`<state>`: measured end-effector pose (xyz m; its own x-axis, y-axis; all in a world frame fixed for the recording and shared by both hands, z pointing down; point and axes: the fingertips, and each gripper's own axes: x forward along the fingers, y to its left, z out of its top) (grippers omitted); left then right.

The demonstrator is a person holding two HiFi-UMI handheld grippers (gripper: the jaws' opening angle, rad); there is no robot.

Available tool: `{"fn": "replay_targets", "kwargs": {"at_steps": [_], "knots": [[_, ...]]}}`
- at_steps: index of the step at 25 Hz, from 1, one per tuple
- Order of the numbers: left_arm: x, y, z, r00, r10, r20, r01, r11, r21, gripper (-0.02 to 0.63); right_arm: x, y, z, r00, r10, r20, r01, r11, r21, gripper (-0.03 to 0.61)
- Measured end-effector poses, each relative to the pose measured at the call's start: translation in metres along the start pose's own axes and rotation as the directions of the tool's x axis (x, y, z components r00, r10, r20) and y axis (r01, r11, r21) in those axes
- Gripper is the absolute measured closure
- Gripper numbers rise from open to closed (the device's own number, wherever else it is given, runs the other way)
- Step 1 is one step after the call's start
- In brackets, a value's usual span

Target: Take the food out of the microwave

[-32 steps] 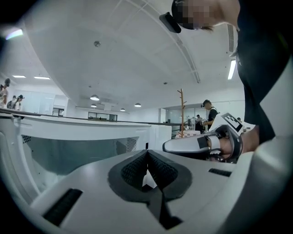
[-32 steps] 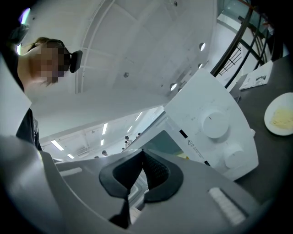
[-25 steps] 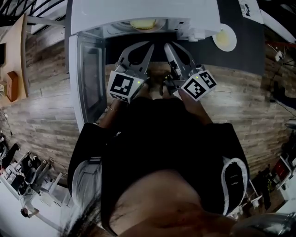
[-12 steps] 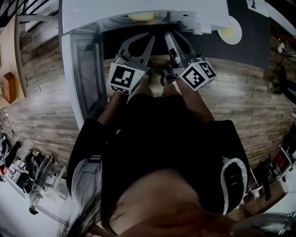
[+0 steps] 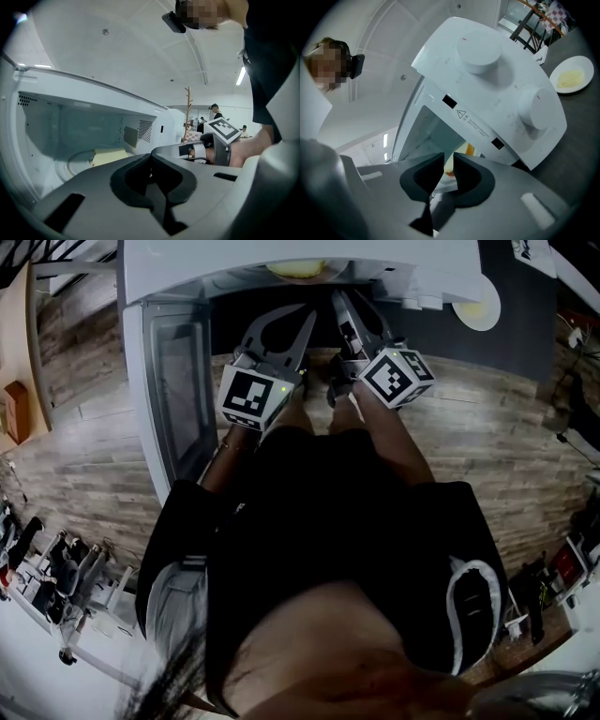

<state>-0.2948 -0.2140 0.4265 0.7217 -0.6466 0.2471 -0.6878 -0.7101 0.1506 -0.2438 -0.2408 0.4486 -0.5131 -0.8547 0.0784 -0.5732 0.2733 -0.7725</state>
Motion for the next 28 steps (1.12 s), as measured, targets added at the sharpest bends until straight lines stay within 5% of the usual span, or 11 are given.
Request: {"fn": "replay_targets", "kwargs": {"at_steps": [16, 28], "knots": [[-0.010, 0.008, -0.002, 1.000, 0.009, 0.002, -0.009, 1.000, -0.007, 0.606, 0.025, -0.030, -0.014, 0.991, -0.135, -0.007, 0.135, 0.990, 0.036, 0.425], [-0.023, 0.014, -0.004, 1.000, 0.023, 0.007, -0.023, 1.000, -0.010, 0.606, 0.034, -0.048, -0.021, 0.970, -0.244, -0.013, 0.244, 0.966, 0.084, 0.411]]}}
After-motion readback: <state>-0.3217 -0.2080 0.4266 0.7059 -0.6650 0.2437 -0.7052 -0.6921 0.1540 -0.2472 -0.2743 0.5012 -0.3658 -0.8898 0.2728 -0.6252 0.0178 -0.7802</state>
